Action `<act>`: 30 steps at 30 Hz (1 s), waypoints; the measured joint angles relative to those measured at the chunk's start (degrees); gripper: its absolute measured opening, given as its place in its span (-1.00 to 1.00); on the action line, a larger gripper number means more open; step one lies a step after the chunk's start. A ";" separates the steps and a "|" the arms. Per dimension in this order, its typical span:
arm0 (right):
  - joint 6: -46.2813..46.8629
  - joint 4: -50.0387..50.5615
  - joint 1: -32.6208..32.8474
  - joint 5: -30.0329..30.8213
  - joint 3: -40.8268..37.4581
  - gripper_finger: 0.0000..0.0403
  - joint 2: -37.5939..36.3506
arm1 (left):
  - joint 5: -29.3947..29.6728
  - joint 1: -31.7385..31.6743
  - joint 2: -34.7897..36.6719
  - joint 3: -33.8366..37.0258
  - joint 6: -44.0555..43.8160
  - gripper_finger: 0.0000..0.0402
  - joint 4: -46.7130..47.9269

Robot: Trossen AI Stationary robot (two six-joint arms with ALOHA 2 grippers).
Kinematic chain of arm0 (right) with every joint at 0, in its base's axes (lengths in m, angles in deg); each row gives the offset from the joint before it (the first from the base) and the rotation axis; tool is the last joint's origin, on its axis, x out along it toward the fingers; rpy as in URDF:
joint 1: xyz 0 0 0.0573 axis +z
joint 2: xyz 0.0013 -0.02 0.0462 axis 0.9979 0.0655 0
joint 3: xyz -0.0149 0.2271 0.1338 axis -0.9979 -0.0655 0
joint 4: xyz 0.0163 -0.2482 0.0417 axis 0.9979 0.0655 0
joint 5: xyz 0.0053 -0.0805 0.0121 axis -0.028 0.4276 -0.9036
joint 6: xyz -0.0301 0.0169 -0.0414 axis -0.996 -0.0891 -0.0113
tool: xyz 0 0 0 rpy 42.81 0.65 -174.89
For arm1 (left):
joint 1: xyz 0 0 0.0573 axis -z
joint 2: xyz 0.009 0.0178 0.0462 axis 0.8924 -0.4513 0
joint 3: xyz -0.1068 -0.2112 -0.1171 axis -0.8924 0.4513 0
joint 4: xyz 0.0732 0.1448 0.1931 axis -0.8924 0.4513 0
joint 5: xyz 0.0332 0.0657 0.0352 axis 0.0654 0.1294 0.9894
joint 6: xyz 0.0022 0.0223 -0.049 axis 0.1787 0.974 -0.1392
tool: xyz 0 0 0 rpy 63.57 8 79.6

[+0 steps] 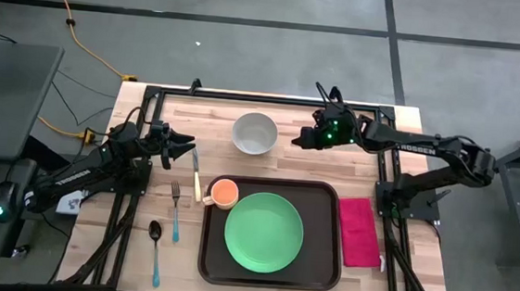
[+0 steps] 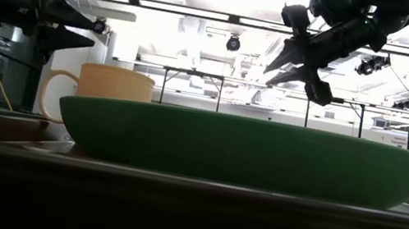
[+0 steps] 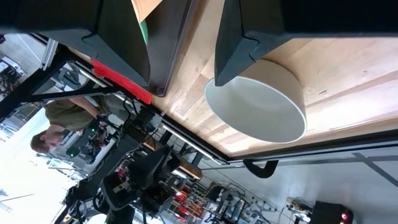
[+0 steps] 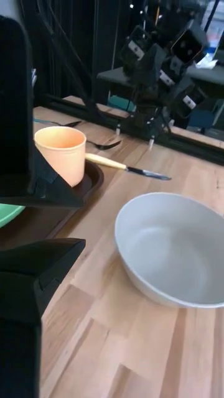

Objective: Set up tray
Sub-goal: Put the white bowl on top of the green plate on the black tray

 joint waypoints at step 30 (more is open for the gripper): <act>-25.36 42.88 -3.46 7.19 50.58 -0.67 34.08 | 0.00 0.00 -0.01 0.00 0.41 0.05 0.00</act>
